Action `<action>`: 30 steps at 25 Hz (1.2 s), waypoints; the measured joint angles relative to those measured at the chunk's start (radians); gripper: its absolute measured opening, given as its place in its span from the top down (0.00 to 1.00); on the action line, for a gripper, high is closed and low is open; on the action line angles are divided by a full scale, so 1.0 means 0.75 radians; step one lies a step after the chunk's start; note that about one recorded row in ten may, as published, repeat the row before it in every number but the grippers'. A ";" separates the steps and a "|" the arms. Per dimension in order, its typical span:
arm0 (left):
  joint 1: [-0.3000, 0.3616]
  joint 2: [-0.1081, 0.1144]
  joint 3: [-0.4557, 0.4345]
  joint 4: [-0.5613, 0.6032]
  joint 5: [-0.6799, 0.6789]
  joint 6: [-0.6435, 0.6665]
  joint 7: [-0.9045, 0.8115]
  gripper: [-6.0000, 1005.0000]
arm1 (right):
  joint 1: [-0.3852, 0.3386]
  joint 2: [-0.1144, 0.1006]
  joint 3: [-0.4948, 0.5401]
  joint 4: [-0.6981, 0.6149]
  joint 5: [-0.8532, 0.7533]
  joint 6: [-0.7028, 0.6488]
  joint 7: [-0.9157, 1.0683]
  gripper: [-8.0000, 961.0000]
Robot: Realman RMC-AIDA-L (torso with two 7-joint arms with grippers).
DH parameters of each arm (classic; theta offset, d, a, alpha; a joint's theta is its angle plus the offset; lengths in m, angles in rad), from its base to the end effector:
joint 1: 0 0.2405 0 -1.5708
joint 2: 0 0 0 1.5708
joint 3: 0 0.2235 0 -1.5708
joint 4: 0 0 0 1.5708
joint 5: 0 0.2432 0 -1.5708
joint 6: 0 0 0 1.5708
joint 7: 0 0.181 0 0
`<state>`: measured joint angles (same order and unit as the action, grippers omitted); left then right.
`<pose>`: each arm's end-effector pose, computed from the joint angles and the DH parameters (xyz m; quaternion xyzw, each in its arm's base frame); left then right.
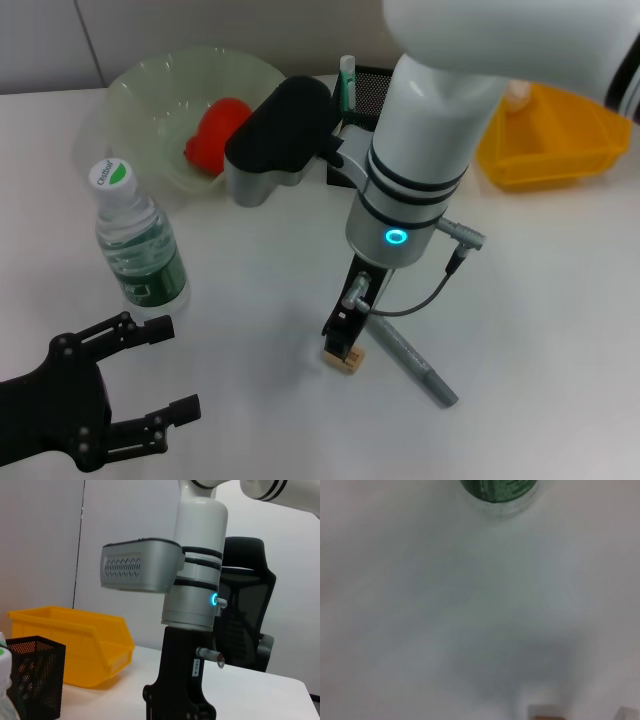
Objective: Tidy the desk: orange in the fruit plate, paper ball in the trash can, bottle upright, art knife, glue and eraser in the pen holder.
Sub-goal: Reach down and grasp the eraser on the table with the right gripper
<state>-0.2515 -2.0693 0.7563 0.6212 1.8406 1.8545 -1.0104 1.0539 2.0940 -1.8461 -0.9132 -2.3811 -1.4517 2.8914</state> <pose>-0.2751 0.2492 -0.0075 -0.9296 -0.1200 -0.3313 0.1081 0.0915 0.3458 -0.1374 -0.9081 0.2834 -0.2970 0.0827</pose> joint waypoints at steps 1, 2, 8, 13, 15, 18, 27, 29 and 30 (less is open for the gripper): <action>0.000 0.000 0.000 0.000 0.000 -0.001 0.000 0.16 | 0.013 0.000 -0.015 0.021 0.017 0.015 0.000 0.65; 0.000 0.000 0.000 0.000 0.000 -0.001 0.000 0.16 | 0.021 0.000 -0.026 0.034 0.027 0.023 0.000 0.65; 0.000 0.000 0.000 -0.007 0.004 -0.009 0.003 0.16 | 0.046 0.000 -0.069 0.069 0.050 0.060 0.004 0.65; 0.000 0.000 0.000 -0.014 0.004 -0.014 0.013 0.16 | 0.050 0.000 -0.079 0.088 0.051 0.063 0.010 0.56; -0.001 0.000 0.000 -0.014 0.004 -0.014 0.013 0.16 | 0.050 0.000 -0.080 0.094 0.052 0.065 0.010 0.51; -0.005 -0.001 0.000 -0.014 0.004 -0.016 0.014 0.16 | 0.050 0.000 -0.092 0.097 0.059 0.074 0.011 0.50; -0.018 -0.002 0.000 -0.022 0.004 -0.017 0.014 0.16 | 0.071 0.000 -0.171 0.143 0.120 0.118 0.012 0.49; -0.020 -0.002 0.000 -0.029 0.004 -0.016 0.014 0.16 | 0.073 0.000 -0.172 0.157 0.120 0.125 0.012 0.49; -0.021 -0.002 0.000 -0.032 0.004 -0.017 0.014 0.16 | 0.075 0.000 -0.174 0.165 0.120 0.127 0.012 0.49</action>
<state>-0.2671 -2.0709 0.7562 0.5975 1.8439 1.8421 -1.0001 1.1101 2.0938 -1.9766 -0.7895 -2.2909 -1.3563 2.9003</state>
